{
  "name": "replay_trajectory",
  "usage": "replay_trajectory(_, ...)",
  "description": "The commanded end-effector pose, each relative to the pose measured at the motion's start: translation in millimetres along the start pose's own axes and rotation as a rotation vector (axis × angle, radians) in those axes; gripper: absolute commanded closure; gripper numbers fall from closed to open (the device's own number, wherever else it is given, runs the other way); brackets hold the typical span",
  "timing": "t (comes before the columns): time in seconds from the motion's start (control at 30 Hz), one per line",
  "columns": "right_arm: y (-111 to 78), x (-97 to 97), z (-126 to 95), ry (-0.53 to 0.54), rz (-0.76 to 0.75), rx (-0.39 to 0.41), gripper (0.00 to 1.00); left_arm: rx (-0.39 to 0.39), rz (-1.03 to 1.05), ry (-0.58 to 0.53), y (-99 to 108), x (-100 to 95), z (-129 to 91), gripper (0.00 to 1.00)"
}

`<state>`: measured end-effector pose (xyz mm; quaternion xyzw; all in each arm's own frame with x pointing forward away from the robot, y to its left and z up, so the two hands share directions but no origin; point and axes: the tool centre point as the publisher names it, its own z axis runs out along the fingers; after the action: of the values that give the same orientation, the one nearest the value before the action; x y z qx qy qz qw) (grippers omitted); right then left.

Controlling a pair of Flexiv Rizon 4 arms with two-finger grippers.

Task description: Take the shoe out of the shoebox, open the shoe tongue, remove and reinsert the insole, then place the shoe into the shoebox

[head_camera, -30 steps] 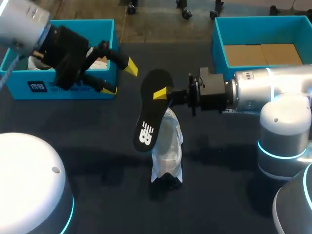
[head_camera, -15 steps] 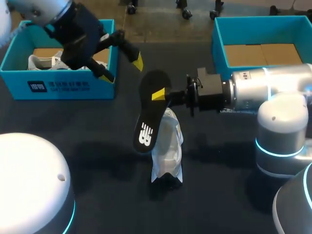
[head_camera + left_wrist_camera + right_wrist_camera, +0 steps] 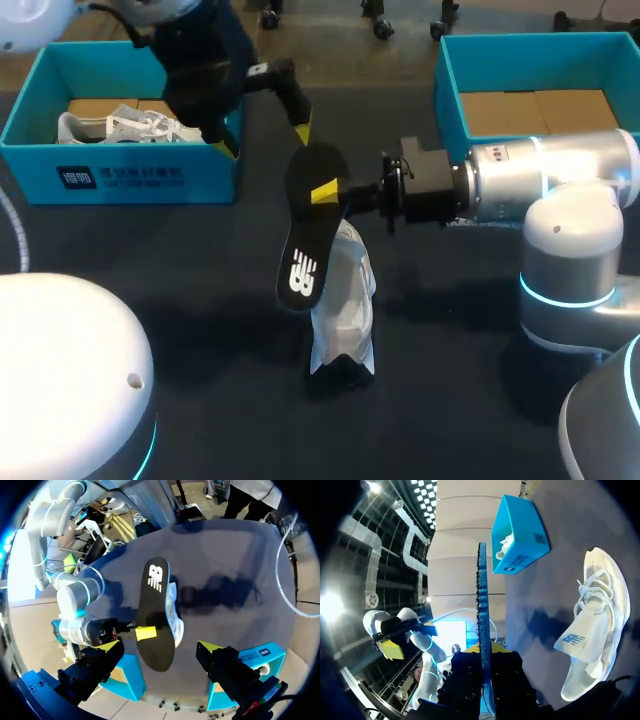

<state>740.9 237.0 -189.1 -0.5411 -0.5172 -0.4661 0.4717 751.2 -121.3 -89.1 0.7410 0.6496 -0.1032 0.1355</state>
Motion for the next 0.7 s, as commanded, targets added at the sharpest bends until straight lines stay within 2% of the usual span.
replay_trajectory(0.03, 0.7, 0.4, -0.2, -0.004, 0.002, -0.002, 1.0, 0.007, -0.01, 0.142, 6.4, -9.2, 3.9, 0.0)
replay_trajectory(0.4, 1.8, -1.0, -2.1, 0.001, -0.001, 0.003, 1.0, 0.019, -0.043, 0.183, 15.4, -22.7, 14.1, 0.0)
replay_trajectory(0.7, 2.0, -3.4, -3.0, 0.011, 0.001, -0.014, 1.0, 0.014, -0.027, 0.209, 13.7, -28.6, 16.7, 0.0)
